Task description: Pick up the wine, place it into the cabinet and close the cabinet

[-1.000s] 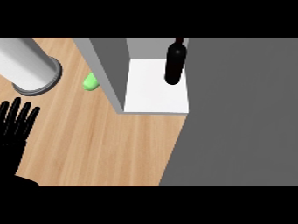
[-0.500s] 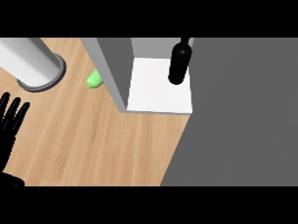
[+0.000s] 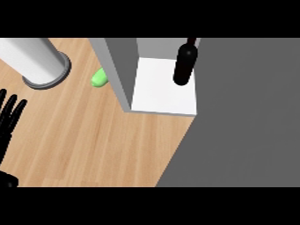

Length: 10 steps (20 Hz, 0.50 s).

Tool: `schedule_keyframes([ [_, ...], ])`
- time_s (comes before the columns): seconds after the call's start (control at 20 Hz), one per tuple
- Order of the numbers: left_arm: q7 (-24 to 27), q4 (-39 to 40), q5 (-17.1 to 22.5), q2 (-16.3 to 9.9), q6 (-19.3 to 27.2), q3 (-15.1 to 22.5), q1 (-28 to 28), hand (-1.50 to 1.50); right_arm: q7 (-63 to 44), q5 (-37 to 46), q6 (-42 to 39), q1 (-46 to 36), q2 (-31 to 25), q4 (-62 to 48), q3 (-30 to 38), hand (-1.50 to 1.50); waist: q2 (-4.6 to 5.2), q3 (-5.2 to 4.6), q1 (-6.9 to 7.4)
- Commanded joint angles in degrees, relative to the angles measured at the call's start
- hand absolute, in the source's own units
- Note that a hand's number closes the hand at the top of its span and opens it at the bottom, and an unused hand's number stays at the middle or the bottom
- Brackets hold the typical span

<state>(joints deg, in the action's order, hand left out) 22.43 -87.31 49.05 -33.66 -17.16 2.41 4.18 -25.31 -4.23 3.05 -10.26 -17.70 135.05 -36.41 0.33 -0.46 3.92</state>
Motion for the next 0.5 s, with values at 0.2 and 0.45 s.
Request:
schedule_keyframes([
  [0.2, -1.27, 3.4, 1.93, -1.52, -1.77, -3.66, -0.74, -1.5, -11.63, 0.18, 12.1, -27.49, 17.33, -17.79, -4.92, 1.5, -0.34, 0.25, -1.9],
  [0.45, -2.17, 3.87, 3.09, -1.36, -3.68, -5.22, -0.12, -1.5, -8.08, -7.56, 16.26, -40.28, 17.57, -31.91, 2.29, 1.5, -0.21, 0.39, -2.24],
])
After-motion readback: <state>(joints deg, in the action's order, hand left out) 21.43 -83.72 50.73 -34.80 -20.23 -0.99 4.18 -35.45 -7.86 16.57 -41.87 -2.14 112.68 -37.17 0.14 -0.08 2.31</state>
